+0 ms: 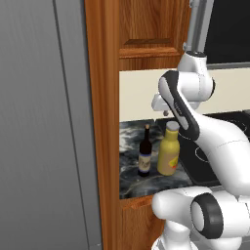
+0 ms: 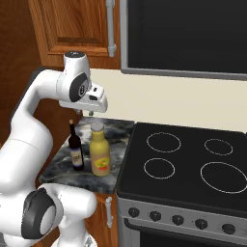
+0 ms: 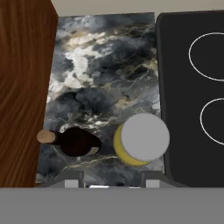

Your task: There is a wine glass and glass cup on the dining counter. Place the wine bottle next to the wine glass and the juice bottle next to the glass cup.

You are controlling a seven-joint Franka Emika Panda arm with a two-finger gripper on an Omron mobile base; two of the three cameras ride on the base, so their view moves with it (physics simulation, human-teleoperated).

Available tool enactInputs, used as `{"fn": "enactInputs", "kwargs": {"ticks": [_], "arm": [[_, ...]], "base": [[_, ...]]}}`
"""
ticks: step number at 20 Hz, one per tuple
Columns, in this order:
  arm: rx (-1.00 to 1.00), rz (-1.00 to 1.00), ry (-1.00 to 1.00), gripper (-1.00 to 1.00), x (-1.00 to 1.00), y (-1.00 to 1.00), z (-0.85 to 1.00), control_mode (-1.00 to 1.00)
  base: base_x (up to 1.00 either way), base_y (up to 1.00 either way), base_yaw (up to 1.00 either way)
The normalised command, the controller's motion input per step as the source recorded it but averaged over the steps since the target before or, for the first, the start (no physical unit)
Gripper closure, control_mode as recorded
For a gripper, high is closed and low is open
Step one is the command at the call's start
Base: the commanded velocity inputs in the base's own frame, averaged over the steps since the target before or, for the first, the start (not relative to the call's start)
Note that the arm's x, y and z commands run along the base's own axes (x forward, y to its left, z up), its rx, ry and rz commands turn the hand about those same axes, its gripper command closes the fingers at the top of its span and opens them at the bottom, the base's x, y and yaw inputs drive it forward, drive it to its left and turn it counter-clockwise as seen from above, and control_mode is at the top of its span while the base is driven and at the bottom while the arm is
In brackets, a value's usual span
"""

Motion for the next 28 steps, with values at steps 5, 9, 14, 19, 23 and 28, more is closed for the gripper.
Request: {"fn": "enactInputs", "kwargs": {"ticks": [5,9,14,19,23,28], "arm": [[0.01,-0.01,-0.04,-1.0,-0.07,-0.05,0.0,-1.0],[0.01,-0.03,0.0,-1.0,-0.12,-0.17,0.0,-1.0],[0.0,0.0,0.0,-1.0,-0.07,-0.15,-0.01,-1.0],[-0.01,0.0,0.0,-1.0,0.0,-0.16,-0.06,-1.0],[-0.04,0.0,0.0,-1.0,-0.01,-0.13,-0.17,-1.0],[-0.12,0.0,0.0,-1.0,0.04,-0.02,-0.24,-1.0]], "base": [[0.0,0.0,0.0],[0.0,0.0,0.0],[0.0,0.0,0.0],[0.0,0.0,0.0],[0.0,0.0,0.0],[0.0,0.0,0.0]]}}
